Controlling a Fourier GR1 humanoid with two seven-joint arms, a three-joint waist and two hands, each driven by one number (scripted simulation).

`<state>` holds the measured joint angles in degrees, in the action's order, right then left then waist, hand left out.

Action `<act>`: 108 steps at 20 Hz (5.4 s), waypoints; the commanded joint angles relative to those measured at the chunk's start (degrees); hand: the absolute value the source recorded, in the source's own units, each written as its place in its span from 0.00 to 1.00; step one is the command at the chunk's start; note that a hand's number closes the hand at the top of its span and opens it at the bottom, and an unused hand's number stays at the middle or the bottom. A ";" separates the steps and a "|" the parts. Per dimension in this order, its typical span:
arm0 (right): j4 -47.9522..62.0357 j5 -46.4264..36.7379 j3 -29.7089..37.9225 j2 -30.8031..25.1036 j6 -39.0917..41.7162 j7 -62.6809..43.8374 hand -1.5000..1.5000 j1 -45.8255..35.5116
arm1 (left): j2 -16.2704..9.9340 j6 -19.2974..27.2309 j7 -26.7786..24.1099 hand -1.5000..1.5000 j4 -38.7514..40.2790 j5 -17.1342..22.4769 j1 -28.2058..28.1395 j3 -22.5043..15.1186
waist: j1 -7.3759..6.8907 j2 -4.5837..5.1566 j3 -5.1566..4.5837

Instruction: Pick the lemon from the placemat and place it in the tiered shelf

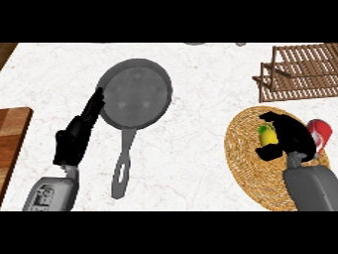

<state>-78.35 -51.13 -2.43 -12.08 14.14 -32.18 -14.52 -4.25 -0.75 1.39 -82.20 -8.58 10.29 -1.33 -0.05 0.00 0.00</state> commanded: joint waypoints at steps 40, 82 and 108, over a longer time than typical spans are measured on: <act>-62.19 12.65 6.07 3.11 -0.32 -2.89 1.00 11.64 | 0.11 -0.38 -2.97 0.50 1.45 -0.72 -1.21 1.42 | 0.35 -0.07 -0.05; -6.51 6.63 21.05 -24.34 -20.17 20.70 1.00 -24.65 | -0.90 -3.53 2.18 0.50 -3.85 0.48 -1.07 1.39 | -0.44 0.07 0.00; 33.13 12.35 28.54 -27.20 -41.84 30.34 0.00 -36.10 | 1.69 -0.64 -2.12 0.50 0.78 -2.42 -1.49 -0.08 | -0.32 0.08 -0.03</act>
<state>-45.78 -36.10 27.09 -38.96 -24.43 2.34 -51.42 -2.98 -1.73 0.98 -82.46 -10.30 10.07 -0.80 -0.67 0.26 0.00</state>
